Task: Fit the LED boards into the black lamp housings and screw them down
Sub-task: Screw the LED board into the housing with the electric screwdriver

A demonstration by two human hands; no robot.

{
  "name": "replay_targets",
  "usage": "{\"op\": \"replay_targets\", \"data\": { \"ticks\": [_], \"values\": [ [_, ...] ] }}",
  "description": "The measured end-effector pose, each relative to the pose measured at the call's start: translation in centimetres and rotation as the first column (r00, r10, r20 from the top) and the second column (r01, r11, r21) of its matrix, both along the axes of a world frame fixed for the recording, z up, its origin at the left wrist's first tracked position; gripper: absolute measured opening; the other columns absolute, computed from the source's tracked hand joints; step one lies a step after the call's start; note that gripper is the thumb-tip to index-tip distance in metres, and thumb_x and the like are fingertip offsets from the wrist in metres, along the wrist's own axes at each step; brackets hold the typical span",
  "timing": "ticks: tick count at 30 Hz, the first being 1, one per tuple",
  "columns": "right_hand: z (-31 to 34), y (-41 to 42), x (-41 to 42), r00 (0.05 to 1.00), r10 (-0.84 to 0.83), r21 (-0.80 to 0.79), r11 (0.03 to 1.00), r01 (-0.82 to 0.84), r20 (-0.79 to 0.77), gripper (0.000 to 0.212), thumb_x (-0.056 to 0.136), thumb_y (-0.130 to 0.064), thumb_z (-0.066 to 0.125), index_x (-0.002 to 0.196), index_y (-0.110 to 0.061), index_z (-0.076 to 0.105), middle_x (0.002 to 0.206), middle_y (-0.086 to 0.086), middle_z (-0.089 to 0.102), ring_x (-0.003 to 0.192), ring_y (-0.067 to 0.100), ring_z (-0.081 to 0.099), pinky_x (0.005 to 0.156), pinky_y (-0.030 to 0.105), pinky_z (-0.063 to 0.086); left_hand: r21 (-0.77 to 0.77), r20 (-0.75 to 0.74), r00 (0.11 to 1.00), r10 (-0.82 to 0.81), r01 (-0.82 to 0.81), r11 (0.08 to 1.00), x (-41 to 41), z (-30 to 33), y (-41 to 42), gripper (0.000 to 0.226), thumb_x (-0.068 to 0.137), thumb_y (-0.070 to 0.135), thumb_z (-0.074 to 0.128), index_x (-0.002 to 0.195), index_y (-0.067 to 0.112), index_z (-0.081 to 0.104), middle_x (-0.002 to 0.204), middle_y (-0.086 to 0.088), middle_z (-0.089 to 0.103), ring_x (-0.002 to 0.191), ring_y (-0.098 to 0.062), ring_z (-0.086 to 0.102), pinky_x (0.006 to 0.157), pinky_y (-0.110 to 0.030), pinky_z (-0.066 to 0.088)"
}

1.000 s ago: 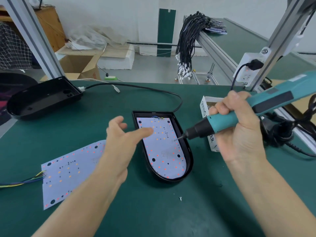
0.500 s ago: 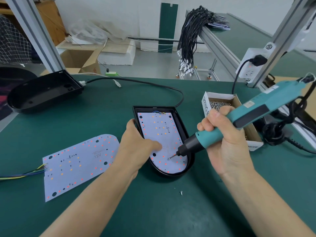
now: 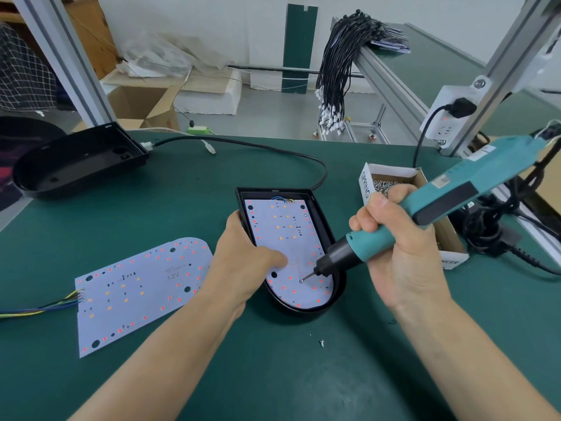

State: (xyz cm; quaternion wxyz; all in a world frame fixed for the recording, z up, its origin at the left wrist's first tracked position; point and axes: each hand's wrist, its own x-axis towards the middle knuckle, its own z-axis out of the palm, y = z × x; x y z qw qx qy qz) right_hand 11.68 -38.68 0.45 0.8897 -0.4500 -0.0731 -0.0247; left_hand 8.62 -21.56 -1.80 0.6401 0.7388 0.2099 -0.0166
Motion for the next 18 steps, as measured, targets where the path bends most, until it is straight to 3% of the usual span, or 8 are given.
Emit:
{"op": "replay_targets", "data": {
  "ticks": [3,5,7,9,11,14,16,18],
  "values": [
    [0.3,-0.4,0.0,0.993,0.109,-0.049,0.993,-0.107,0.045,0.035,0.070,-0.007,0.074,0.076,-0.021,0.042,0.061,-0.006,0.044,0.053,0.013,0.043,0.062,0.024,0.045,-0.012,0.001,1.000,0.000,0.000,1.000,0.1,-0.1,-0.2,0.059,0.064,-0.008,0.073,0.111,0.020,0.051,0.098,0.005,0.068,0.089,-0.013,0.066,0.064,-0.025,0.048],
    [0.7,-0.7,0.0,0.966,0.247,-0.062,0.968,-0.243,0.070,0.055,0.057,-0.032,0.090,0.081,-0.020,0.042,0.066,-0.005,0.046,0.060,0.013,0.046,0.067,0.024,0.045,-0.011,-0.003,1.000,-0.006,0.006,1.000,0.2,-0.1,-0.2,0.059,0.064,-0.009,0.071,0.112,0.019,0.051,0.100,0.003,0.068,0.092,-0.016,0.066,0.068,-0.028,0.050],
    [1.0,-0.9,0.2,0.938,0.337,-0.049,0.941,-0.334,0.080,0.065,0.052,-0.053,0.088,0.085,-0.018,0.044,0.070,-0.004,0.050,0.064,0.013,0.049,0.070,0.024,0.046,-0.011,-0.007,1.000,-0.007,0.007,1.000,0.2,0.0,-0.3,0.058,0.064,-0.008,0.071,0.112,0.019,0.051,0.101,0.002,0.068,0.093,-0.018,0.065,0.071,-0.030,0.051],
    [1.0,-1.1,0.4,0.925,0.369,-0.063,0.929,-0.365,0.087,0.055,0.058,-0.048,0.086,0.083,-0.018,0.047,0.069,-0.004,0.050,0.064,0.014,0.050,0.072,0.025,0.047,-0.023,-0.009,1.000,-0.001,0.001,1.000,0.2,0.1,-0.2,0.058,0.065,-0.008,0.071,0.112,0.019,0.051,0.102,0.003,0.068,0.093,-0.017,0.065,0.069,-0.029,0.050],
    [0.9,-1.4,0.7,0.903,0.412,-0.106,0.910,-0.400,0.123,0.037,0.063,-0.031,0.082,0.080,-0.020,0.050,0.069,-0.003,0.049,0.063,0.015,0.050,0.074,0.028,0.046,-0.040,-0.014,1.000,0.000,-0.001,0.999,0.1,0.1,-0.3,0.057,0.066,-0.009,0.071,0.112,0.019,0.051,0.101,0.003,0.068,0.093,-0.016,0.065,0.066,-0.027,0.047],
    [1.6,-1.8,1.4,0.810,0.563,-0.169,0.825,-0.539,0.163,0.026,0.061,-0.011,0.071,0.077,-0.021,0.053,0.068,-0.003,0.048,0.063,0.016,0.048,0.079,0.036,0.035,-0.063,-0.025,1.000,-0.013,0.011,0.998,0.3,0.0,-0.3,0.055,0.067,-0.010,0.069,0.111,0.019,0.052,0.102,0.002,0.068,0.095,-0.018,0.064,0.070,-0.028,0.049],
    [1.7,-1.9,2.0,0.750,0.634,-0.181,0.773,-0.609,0.187,0.032,0.058,-0.016,0.079,0.076,-0.021,0.053,0.068,-0.002,0.049,0.063,0.016,0.047,0.077,0.038,0.031,-0.072,-0.023,1.000,-0.015,0.014,0.997,0.4,0.0,-0.3,0.054,0.067,-0.010,0.068,0.110,0.019,0.053,0.103,0.002,0.069,0.097,-0.020,0.064,0.073,-0.030,0.051],
    [2.0,-2.0,2.2,0.749,0.637,-0.118,0.770,-0.627,0.180,0.037,0.059,-0.027,0.085,0.076,-0.020,0.053,0.067,-0.002,0.048,0.062,0.015,0.047,0.076,0.036,0.034,-0.065,-0.025,1.000,-0.003,0.001,0.998,0.4,-0.1,-0.3,0.054,0.067,-0.010,0.068,0.109,0.020,0.053,0.101,0.002,0.069,0.097,-0.020,0.065,0.074,-0.031,0.052]
  ]
}}
